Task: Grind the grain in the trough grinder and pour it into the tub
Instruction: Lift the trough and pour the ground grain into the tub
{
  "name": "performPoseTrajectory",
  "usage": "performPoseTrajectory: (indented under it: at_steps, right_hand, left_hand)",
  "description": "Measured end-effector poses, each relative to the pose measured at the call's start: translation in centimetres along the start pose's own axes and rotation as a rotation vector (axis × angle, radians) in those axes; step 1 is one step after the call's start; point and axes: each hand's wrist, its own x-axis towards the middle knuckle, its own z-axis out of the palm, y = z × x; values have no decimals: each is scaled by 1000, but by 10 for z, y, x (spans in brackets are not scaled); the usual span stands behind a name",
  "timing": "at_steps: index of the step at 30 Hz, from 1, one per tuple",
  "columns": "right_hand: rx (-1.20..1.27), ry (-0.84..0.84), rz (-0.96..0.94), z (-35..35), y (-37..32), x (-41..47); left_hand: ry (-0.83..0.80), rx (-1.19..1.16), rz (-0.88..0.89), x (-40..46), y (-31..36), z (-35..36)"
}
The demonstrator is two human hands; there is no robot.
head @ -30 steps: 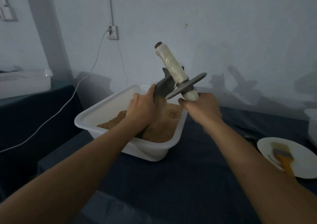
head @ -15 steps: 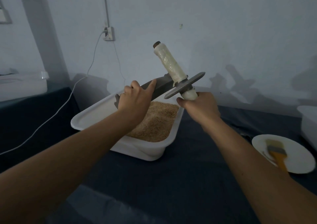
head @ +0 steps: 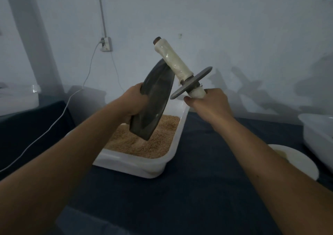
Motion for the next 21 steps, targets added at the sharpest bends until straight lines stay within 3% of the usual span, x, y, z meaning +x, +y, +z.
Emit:
performPoseTrajectory:
  at_steps: [5,11,16,21]
  right_hand:
    - [-67,65,8,-25,-9,13]
    - [-209,112,-32,-62,-12,22]
    - [-333,131,-54,-92,-2,23]
    - [-570,109,-62,-128,24,17]
  left_hand:
    - [-96,-271,-156,-9,25,3]
    - [-218,-470,-161,-26,57,31]
    - [-344,-602,-226,-41,79,69]
    - [-367,-666,-295,-53,78,124]
